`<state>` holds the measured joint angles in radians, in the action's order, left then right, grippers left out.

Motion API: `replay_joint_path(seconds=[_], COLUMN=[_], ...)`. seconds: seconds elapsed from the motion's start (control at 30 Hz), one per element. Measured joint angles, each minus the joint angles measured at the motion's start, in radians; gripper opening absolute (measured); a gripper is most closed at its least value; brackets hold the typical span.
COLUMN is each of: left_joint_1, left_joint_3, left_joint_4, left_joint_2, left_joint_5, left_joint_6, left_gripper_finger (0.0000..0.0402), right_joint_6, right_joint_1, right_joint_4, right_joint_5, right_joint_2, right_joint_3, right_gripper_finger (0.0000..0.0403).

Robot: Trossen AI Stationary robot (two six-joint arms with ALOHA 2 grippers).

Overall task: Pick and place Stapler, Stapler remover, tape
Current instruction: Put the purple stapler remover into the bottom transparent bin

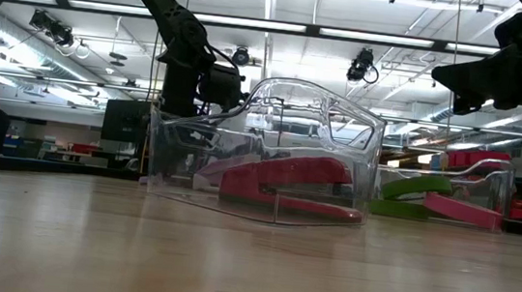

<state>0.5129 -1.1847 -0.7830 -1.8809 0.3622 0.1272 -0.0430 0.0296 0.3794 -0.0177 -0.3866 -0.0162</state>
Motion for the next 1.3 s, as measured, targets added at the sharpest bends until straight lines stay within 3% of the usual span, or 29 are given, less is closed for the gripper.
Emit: replay_joint_path(seconds=[1.3], left_joint_1=[-0.001], left_joint_3=[0.0], left_joint_4=[-0.008], left_joint_2=[0.002], left_joint_5=[-0.008], left_joint_6=[-0.011], left_gripper_finger=[0.0018], right_joint_6=[0.0], right_joint_1=[0.0], right_joint_4=[0.0], right_joint_5=[0.0], right_joint_2=[0.0], right_joint_3=[0.0], right_gripper_finger=[0.0022])
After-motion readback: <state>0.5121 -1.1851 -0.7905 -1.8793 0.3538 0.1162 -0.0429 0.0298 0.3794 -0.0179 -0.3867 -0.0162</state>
